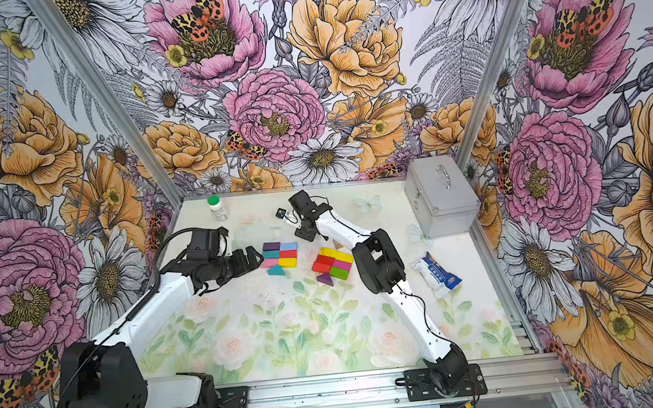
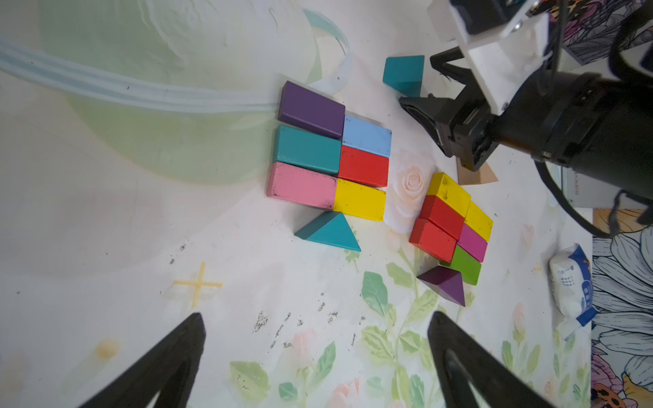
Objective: Assemble a piece of candy with building blocks
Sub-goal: Place the building block at the center of the board, then adjust the building block at the center of the board.
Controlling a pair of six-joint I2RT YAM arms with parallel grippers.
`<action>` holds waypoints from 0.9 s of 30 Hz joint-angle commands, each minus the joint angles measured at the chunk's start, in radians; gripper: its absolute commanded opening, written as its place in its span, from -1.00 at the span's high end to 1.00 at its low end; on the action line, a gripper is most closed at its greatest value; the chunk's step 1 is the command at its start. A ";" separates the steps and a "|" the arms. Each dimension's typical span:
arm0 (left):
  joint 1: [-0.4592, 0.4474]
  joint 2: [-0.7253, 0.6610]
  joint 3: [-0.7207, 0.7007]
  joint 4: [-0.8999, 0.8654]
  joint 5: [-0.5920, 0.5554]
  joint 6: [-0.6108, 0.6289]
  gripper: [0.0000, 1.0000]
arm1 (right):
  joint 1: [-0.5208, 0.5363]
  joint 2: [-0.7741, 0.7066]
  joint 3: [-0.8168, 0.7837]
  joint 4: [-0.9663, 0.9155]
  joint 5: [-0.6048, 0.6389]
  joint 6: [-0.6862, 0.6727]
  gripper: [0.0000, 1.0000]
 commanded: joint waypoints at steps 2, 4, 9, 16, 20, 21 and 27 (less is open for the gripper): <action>0.003 -0.009 0.006 0.035 -0.002 0.018 -0.97 | -0.009 -0.028 0.040 0.002 -0.035 0.020 -0.15; 0.003 -0.009 0.005 0.034 -0.002 0.018 -0.97 | -0.013 -0.017 0.056 0.001 -0.048 0.023 -0.15; 0.010 0.000 0.008 0.041 0.011 0.017 -0.97 | -0.022 0.012 0.089 -0.001 -0.104 0.013 -0.13; 0.015 0.005 0.009 0.045 0.019 0.016 -0.97 | -0.041 0.035 0.099 -0.010 -0.161 0.009 -0.09; 0.015 0.010 0.011 0.047 0.021 0.015 -0.97 | -0.054 0.047 0.103 -0.023 -0.216 0.001 -0.09; 0.015 0.011 0.011 0.048 0.021 0.015 -0.97 | -0.055 0.048 0.102 -0.027 -0.228 -0.006 -0.09; 0.015 0.011 0.010 0.049 0.021 0.015 -0.97 | -0.055 0.084 0.148 -0.066 -0.256 -0.043 -0.11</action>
